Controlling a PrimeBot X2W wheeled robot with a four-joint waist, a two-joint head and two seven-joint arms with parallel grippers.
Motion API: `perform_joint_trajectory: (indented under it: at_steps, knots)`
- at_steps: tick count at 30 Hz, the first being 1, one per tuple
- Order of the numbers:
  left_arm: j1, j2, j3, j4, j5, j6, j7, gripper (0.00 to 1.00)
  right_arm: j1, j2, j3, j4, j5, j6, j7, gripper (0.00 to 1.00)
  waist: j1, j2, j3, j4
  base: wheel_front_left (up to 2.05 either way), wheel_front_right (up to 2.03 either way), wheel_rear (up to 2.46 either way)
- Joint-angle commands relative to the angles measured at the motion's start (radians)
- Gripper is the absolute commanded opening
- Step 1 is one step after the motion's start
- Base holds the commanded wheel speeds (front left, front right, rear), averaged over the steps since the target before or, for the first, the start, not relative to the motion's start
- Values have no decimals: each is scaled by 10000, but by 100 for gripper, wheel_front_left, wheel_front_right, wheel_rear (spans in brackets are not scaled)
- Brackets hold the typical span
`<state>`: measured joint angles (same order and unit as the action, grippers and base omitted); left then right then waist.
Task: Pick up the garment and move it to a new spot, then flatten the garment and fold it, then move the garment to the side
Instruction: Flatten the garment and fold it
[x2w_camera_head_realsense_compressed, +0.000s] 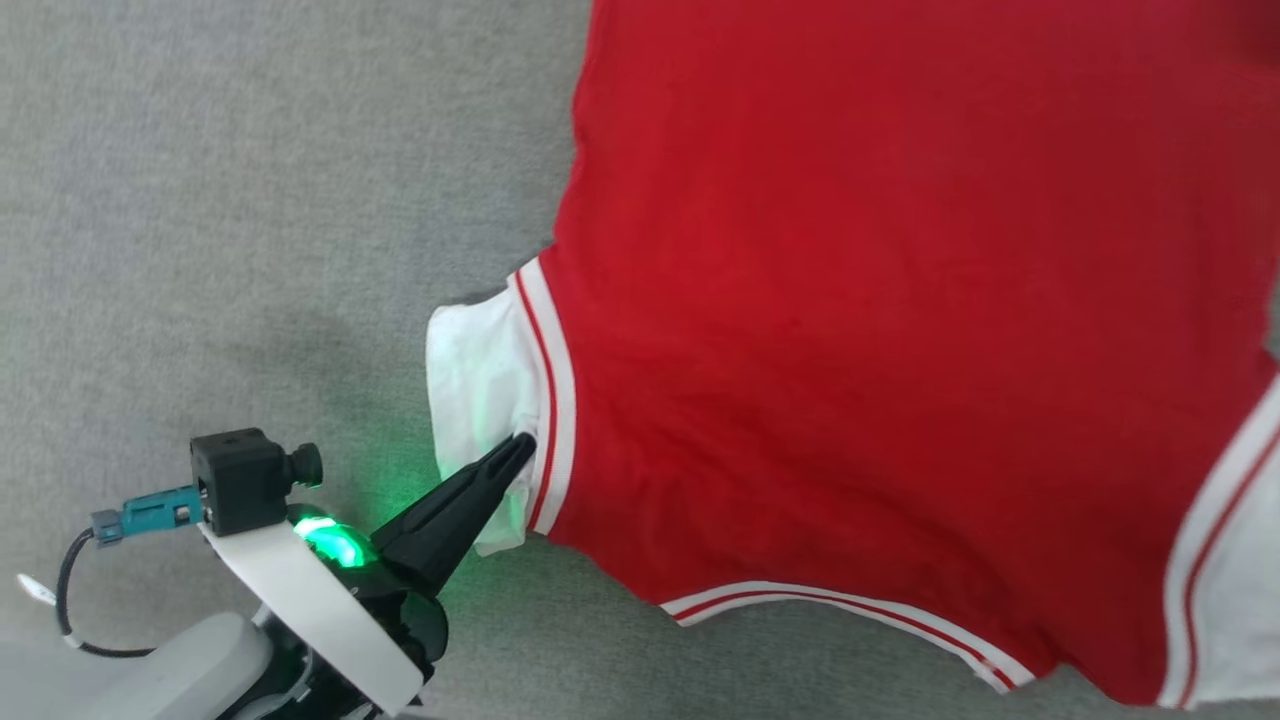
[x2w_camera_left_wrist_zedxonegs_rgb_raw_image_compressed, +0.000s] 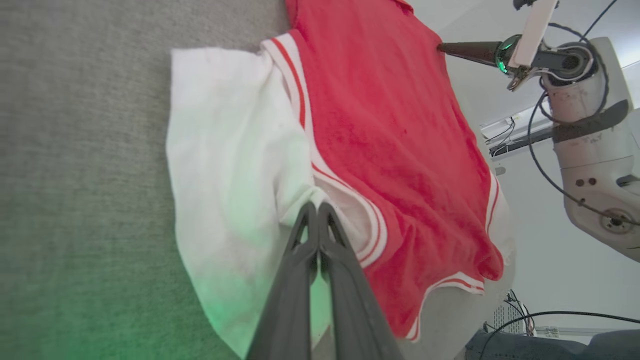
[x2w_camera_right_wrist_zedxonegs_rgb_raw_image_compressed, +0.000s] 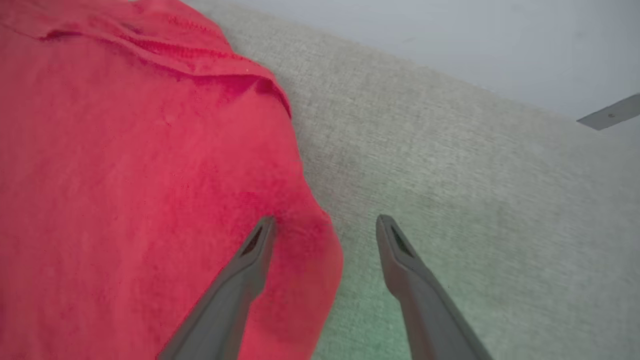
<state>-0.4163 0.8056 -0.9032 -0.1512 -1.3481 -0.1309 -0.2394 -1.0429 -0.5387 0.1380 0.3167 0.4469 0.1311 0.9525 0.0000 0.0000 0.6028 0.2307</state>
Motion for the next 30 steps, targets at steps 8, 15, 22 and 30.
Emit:
perform_joint_trajectory:
  at_steps: [8, 15, 22, 30]
  knots:
    - [-503, -193, -320, 90, 111, 11, -186, 0, -1028, 7, 1055, 1498, 207, -7, 997, 46, 0, 0, 438, 385, 0, 0, 0]
    - [-644, -198, -440, 295, -101, 11, -246, 0, -1119, -49, 1280, 1938, 427, -14, 85, 0, 0, 0, 55, 165, 0, 0, 0]
    - [-160, -153, -57, 637, -603, 11, -270, 0, 400, -752, 1845, 849, 1549, -13, -669, 0, 0, 0, -1072, -312, 0, 0, 0]
    - [795, 116, 550, 748, -684, 11, -270, 0, 4082, -2110, 1517, -2346, 3253, -13, 177, 0, 0, 0, -2070, -988, 0, 0, 0]
